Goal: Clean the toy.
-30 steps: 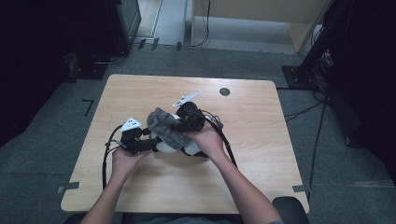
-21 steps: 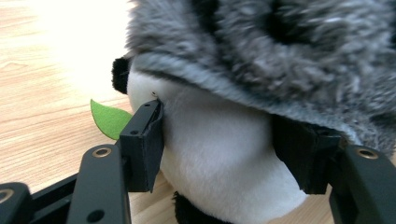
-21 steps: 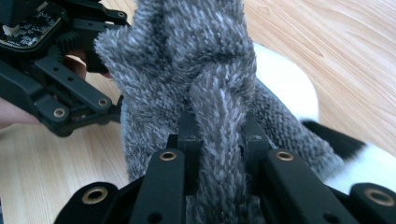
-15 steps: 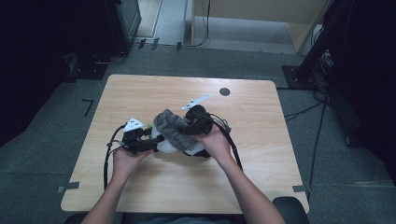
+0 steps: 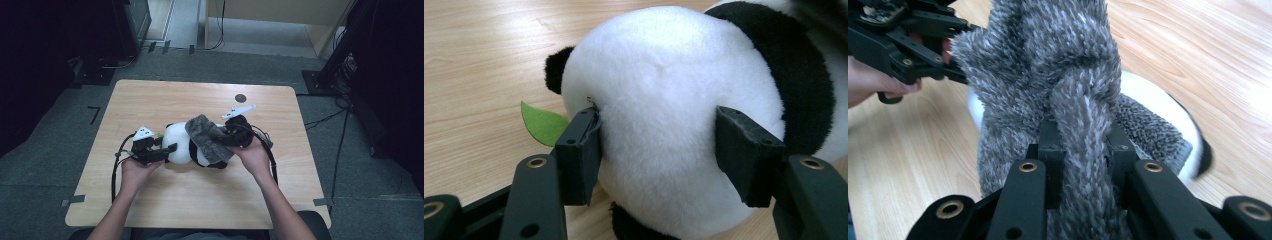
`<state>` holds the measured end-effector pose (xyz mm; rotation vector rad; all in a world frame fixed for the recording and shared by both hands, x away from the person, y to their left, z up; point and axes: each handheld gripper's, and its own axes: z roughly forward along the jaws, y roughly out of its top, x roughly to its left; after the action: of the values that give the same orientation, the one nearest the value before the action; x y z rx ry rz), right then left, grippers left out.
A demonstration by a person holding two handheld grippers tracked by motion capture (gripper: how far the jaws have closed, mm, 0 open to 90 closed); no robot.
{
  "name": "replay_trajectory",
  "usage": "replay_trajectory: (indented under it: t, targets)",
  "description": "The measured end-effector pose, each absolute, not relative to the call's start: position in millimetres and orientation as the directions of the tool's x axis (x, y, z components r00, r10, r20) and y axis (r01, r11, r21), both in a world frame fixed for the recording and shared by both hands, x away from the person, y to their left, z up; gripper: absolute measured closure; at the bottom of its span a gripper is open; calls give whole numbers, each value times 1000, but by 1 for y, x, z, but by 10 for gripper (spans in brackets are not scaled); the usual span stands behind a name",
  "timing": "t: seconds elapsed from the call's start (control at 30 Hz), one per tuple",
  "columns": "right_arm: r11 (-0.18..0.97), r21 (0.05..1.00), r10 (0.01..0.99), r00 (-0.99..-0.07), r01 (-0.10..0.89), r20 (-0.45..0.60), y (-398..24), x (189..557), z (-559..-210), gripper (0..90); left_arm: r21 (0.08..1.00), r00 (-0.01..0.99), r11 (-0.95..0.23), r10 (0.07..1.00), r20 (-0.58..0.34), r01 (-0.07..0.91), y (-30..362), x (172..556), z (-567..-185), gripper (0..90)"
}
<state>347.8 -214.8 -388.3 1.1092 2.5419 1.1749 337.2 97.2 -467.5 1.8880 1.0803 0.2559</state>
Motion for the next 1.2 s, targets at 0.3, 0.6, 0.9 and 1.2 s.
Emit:
replay_trajectory:
  t: [0.3,0.6,0.9,1.2]
  targets:
    - [379,699,713,-673,607,198,-249,342,-398,757,791,594,-189,763,-255,582,98,338,-468,379]
    - [378,692,728,-659,615,189,-262,340,-400,759,792,590,-180,764,-261,584,99,337,-470,365]
    - [347,732,664,-705,586,249,-249,341,-373,765,789,580,-164,766,-276,592,99,337,-470,344]
    - [443,727,601,-775,525,193,-177,361,-362,764,792,584,-165,765,-274,588,99,336,-470,341]
